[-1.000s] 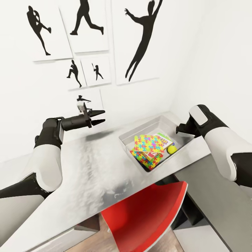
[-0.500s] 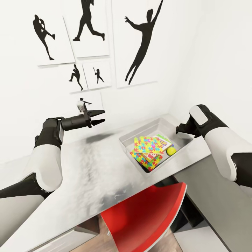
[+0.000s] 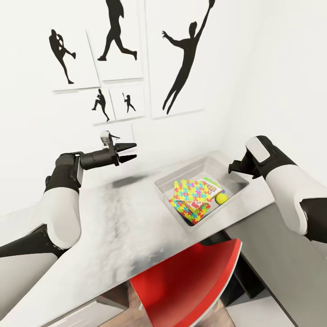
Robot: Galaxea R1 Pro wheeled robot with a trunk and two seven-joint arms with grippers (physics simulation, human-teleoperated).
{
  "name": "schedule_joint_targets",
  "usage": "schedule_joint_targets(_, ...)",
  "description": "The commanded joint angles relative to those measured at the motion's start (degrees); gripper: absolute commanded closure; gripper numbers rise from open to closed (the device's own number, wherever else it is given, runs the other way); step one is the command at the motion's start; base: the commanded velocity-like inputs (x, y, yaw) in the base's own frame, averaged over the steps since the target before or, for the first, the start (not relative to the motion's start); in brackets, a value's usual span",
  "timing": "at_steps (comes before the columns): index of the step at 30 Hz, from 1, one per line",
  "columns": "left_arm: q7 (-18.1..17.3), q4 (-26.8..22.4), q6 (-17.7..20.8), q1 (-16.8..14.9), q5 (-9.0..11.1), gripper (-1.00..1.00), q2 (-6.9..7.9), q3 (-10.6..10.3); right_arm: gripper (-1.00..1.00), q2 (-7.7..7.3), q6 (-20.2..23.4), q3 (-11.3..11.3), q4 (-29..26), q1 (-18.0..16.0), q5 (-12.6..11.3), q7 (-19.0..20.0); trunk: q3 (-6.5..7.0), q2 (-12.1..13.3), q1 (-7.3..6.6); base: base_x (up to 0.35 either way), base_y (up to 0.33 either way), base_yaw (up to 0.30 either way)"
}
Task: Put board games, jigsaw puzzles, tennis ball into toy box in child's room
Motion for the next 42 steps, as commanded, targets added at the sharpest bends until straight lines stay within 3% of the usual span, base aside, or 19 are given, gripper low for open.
schedule_joint_targets(1,-0.44,-0.04,0.6,-0.08,-0.61,-1.0,-0.08,0.28,-1.0,-0.07,0.2,0.43,-0.07,-0.06,-0.61,-0.41,-0.01,-0.11,0.04,0.0,0.0,0.0)
schedule_joint_targets(42,-0.44,-0.04,0.54,-0.08,-0.61,-1.0,0.09,0.51,-1.0,-0.08,0.2,0.43,-0.04,0.02,-0.7,-0.33,3.86,-0.11,0.04,-0.051,0.0,0.0)
